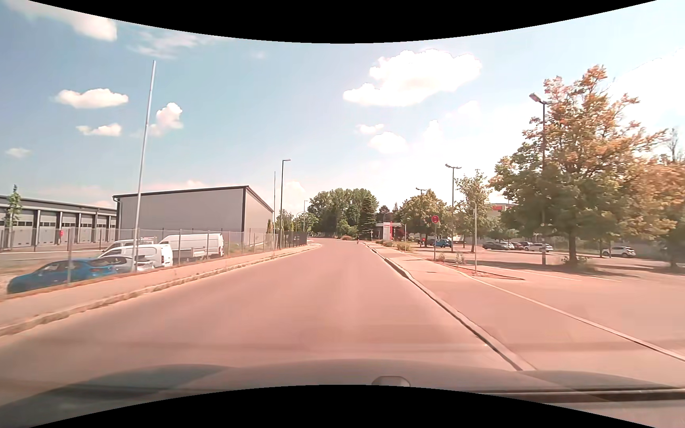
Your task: Follow the waypoints while adhering to traffic rules and regulations
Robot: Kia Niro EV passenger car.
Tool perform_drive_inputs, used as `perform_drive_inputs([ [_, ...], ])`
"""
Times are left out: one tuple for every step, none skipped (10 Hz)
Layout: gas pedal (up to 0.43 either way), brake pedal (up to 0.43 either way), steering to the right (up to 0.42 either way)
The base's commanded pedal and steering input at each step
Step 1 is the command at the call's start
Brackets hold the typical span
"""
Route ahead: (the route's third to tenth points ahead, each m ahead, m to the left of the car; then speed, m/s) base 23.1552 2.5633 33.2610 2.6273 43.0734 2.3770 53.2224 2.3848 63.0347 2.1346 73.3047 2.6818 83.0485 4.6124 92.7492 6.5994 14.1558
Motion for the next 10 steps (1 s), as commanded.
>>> perform_drive_inputs([
  [0.008,0.000,0.002],
  [0.020,0.000,0.001],
  [0.020,0.000,0.002],
  [0.020,0.000,0.001],
  [0.020,0.000,0.001],
  [0.067,0.000,0.002],
  [0.087,0.000,0.001],
  [0.087,0.000,0.001],
  [0.087,0.000,0.001],
  [0.087,0.000,0.001],
])
